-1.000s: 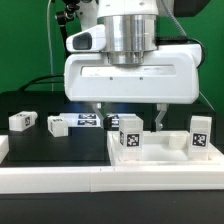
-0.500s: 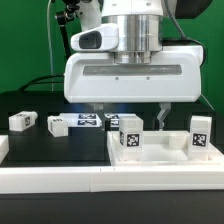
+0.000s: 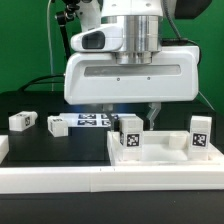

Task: Assemble square table

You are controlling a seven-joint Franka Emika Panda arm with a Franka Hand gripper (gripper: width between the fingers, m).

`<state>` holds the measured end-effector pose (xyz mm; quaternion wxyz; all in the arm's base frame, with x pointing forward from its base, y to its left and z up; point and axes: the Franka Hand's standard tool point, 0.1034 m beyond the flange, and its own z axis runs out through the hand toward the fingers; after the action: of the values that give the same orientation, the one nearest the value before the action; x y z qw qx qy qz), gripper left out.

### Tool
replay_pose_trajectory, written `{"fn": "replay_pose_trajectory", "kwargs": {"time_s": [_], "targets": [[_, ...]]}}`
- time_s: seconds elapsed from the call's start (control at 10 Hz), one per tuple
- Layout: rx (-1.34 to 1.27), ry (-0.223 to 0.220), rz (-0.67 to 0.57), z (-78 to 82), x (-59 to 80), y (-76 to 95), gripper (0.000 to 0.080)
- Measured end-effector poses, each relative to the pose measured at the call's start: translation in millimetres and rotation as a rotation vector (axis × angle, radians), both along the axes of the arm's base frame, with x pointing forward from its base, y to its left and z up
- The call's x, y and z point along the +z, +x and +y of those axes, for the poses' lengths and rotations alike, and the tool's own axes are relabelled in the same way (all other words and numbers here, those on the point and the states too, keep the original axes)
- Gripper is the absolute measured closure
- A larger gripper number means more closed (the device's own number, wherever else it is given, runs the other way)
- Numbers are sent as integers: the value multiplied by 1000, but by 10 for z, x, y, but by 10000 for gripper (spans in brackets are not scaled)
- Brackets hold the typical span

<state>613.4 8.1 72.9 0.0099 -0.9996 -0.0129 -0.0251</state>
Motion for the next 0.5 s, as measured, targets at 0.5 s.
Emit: {"fn": "replay_pose_trajectory", "kwargs": {"time_s": [0.5], "targets": [[-319, 13, -5, -35, -2, 6, 511]]}}
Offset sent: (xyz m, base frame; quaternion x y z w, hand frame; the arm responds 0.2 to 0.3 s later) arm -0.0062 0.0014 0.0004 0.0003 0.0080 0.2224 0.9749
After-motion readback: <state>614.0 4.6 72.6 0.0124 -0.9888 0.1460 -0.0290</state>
